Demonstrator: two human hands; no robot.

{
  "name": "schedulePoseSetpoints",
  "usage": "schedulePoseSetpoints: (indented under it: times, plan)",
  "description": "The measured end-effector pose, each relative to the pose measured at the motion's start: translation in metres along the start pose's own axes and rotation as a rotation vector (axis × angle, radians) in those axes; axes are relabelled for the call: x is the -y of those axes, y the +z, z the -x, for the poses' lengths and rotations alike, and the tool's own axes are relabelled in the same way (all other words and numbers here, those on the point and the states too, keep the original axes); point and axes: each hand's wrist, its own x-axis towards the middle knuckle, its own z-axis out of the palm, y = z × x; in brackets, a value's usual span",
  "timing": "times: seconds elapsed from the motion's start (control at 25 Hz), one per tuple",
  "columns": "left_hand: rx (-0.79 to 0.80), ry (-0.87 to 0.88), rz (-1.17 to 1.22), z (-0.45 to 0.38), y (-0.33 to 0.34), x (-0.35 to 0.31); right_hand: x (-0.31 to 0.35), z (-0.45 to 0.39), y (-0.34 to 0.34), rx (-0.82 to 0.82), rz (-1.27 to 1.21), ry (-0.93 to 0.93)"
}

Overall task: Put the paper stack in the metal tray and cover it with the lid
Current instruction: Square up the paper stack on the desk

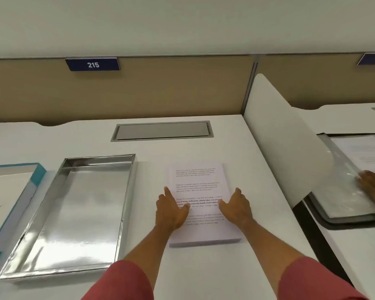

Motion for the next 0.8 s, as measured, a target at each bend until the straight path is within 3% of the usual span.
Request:
schedulePoseSetpoints:
  times: [0.16,0.44,0.8]
  plan:
    - [-0.021,-0.139,0.104,-0.01,0.005,-0.004,0.006,-0.009,0.003,0.012,-0.11,0.134]
    - [-0.01,-0.356,0.357,-0.033,-0.006,-0.005,0.004,-0.036,-0.006,0.139,-0.293,0.215]
    - [0.021,-0.284,0.338,-0.041,-0.008,-0.004,0.005,-0.04,-0.008,0.132,-0.284,0.128]
